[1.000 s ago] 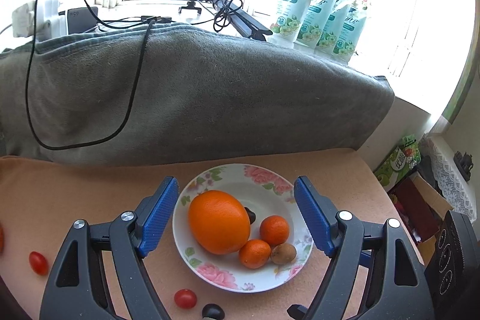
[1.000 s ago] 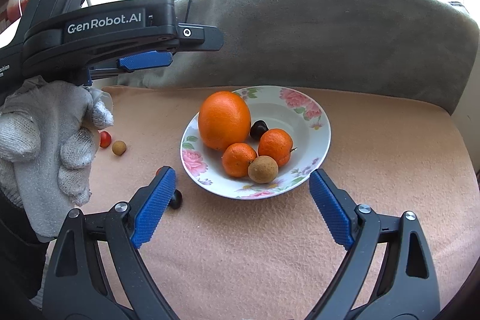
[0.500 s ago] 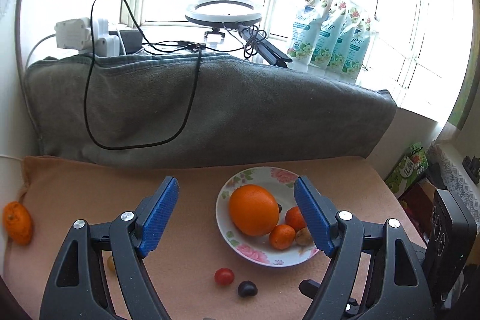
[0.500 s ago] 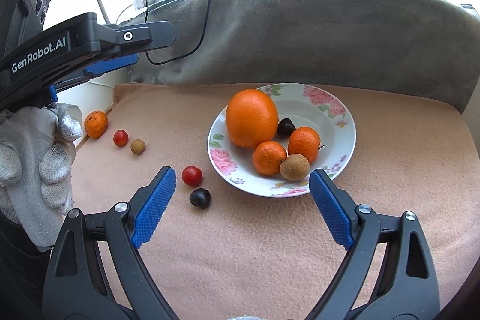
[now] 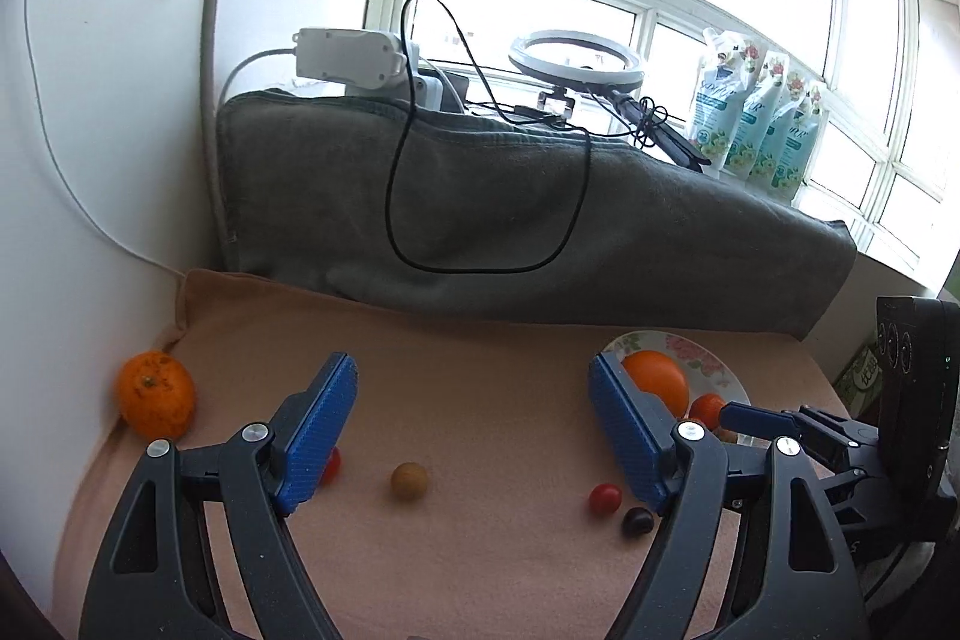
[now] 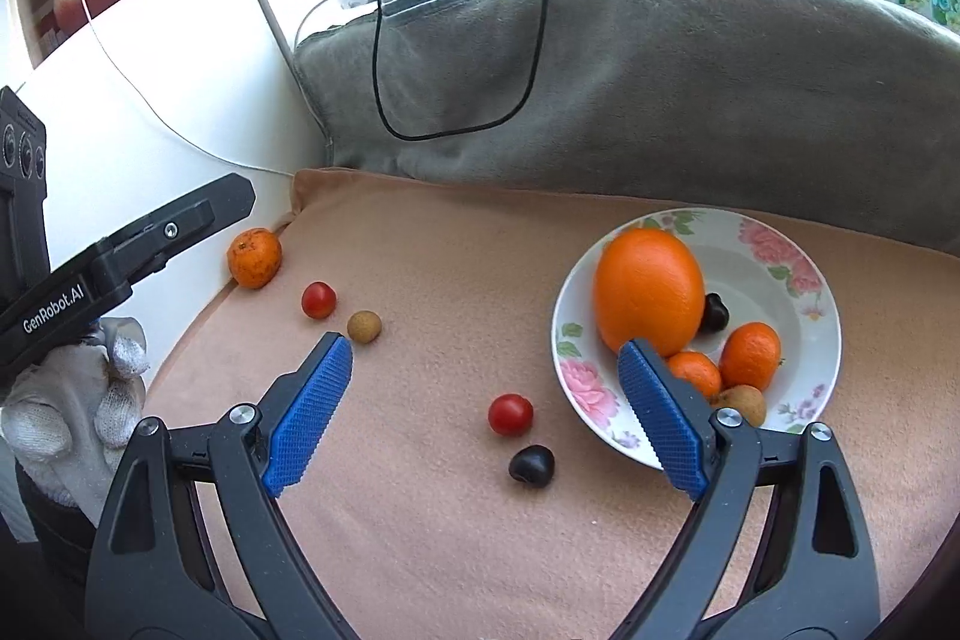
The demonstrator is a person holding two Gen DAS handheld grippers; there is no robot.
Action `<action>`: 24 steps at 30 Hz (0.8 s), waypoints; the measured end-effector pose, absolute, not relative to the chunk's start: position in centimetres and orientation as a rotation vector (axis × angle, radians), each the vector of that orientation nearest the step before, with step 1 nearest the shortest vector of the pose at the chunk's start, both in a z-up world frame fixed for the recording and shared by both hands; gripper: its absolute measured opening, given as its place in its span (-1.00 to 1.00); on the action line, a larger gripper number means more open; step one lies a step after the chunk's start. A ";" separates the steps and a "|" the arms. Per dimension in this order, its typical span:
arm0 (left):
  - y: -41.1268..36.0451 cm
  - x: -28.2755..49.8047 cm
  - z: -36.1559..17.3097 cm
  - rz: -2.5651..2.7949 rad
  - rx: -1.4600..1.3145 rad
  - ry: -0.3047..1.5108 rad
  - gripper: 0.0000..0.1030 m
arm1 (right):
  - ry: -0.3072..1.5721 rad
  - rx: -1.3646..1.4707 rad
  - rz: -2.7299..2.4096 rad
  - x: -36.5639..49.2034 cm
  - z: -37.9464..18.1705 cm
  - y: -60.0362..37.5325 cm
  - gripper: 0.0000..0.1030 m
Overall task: Organize fruits
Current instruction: 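Move both tools toward the large rough-skinned mandarin by the wall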
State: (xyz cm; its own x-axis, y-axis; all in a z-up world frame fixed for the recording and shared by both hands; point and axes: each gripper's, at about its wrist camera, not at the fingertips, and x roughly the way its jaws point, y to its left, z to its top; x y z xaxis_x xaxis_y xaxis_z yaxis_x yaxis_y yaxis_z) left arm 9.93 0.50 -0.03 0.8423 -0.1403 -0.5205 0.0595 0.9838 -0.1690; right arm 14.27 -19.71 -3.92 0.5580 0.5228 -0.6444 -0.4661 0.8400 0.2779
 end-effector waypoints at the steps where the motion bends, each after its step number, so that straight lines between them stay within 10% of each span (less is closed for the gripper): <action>1: 1.2 9.7 -0.2 -0.093 -0.155 0.559 0.54 | 0.789 0.078 0.604 14.6 -3.8 -19.0 0.80; 24: 15.3 5.7 -8.5 0.196 -0.406 0.591 0.54 | 0.991 0.199 0.955 24.3 -5.9 0.4 0.80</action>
State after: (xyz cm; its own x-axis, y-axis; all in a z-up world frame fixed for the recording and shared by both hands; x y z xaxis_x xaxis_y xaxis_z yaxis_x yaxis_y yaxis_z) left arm 5.71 15.30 -8.52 0.8152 0.0636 -0.5757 -0.2927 0.9030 -0.3146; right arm 24.28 0.41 -5.87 0.1960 0.7597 -0.6201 -0.5919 0.5958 0.5428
